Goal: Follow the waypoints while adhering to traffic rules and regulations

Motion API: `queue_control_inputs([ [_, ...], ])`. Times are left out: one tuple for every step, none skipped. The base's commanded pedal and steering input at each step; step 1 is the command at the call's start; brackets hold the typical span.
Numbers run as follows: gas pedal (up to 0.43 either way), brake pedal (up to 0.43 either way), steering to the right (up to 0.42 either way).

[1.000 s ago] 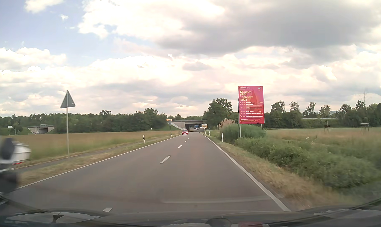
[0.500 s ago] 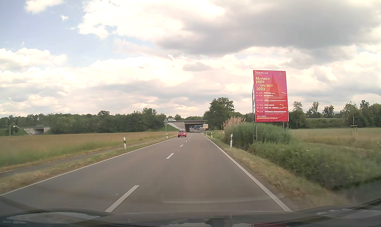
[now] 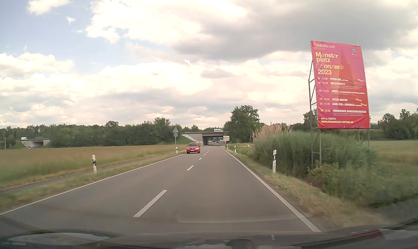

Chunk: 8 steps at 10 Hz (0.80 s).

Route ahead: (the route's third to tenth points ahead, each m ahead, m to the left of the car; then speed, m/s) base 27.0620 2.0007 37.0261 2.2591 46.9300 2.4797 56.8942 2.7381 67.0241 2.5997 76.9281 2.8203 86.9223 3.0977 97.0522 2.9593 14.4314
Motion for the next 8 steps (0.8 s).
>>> queue_control_inputs([
  [0.118,0.000,-0.001],
  [0.118,0.000,-0.002],
  [0.118,0.000,-0.002],
  [0.118,0.000,-0.002],
  [0.118,0.000,-0.002],
  [0.118,0.000,-0.002],
  [0.118,0.000,-0.002],
  [0.118,0.000,-0.002],
])
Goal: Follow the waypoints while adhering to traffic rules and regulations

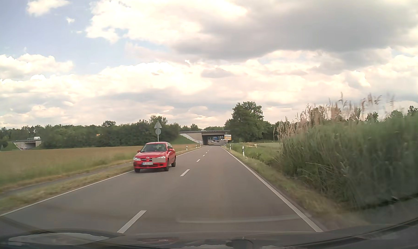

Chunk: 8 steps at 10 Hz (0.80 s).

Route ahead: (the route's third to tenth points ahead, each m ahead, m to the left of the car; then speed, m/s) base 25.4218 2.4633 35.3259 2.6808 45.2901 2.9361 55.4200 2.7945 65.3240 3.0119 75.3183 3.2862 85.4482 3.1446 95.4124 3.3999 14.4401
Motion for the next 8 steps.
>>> queue_control_inputs([
  [0.118,0.000,-0.002],
  [0.118,0.000,-0.002],
  [0.118,0.000,-0.001],
  [0.118,0.000,-0.001],
  [0.118,0.000,-0.001],
  [0.118,0.000,-0.001],
  [0.118,0.000,-0.001],
  [0.118,0.000,-0.001],
])
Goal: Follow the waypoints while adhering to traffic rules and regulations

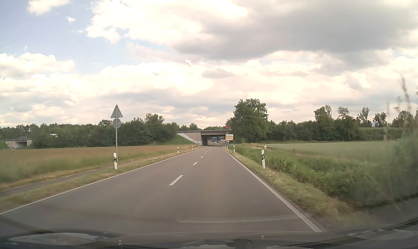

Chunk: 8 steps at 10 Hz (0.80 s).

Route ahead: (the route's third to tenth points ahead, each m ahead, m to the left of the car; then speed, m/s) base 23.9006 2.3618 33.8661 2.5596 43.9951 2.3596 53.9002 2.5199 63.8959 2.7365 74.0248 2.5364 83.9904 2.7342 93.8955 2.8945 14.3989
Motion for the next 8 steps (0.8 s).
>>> queue_control_inputs([
  [0.118,0.000,-0.001],
  [0.118,0.000,-0.002],
  [0.118,0.000,-0.001],
  [0.118,0.000,-0.002],
  [0.118,0.000,-0.002],
  [0.118,0.000,-0.002],
  [0.118,0.000,-0.001],
  [0.118,0.000,-0.001],
])
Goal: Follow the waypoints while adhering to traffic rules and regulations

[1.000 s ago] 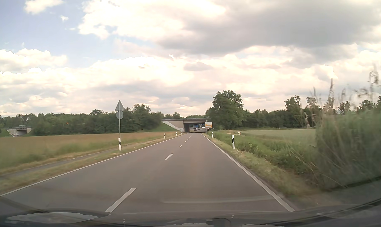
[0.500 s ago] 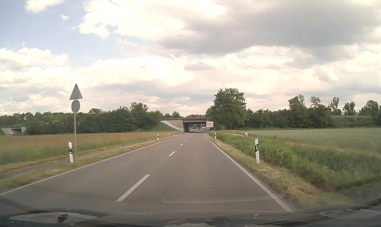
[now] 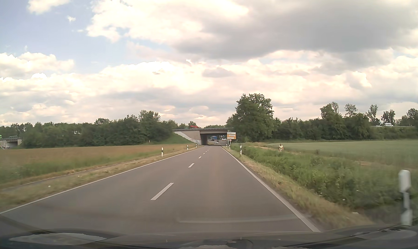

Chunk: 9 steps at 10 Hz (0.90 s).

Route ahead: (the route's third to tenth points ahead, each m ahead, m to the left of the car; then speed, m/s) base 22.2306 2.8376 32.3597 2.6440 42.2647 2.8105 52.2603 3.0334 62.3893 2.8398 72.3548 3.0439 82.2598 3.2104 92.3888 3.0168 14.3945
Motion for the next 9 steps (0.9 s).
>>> queue_control_inputs([
  [0.118,0.000,-0.002],
  [0.118,0.000,-0.002],
  [0.118,0.000,-0.002],
  [0.118,0.000,-0.002],
  [0.118,0.000,-0.001],
  [0.118,0.000,-0.001],
  [0.118,0.000,-0.001],
  [0.118,0.000,-0.001],
  [0.118,0.000,-0.001],
])
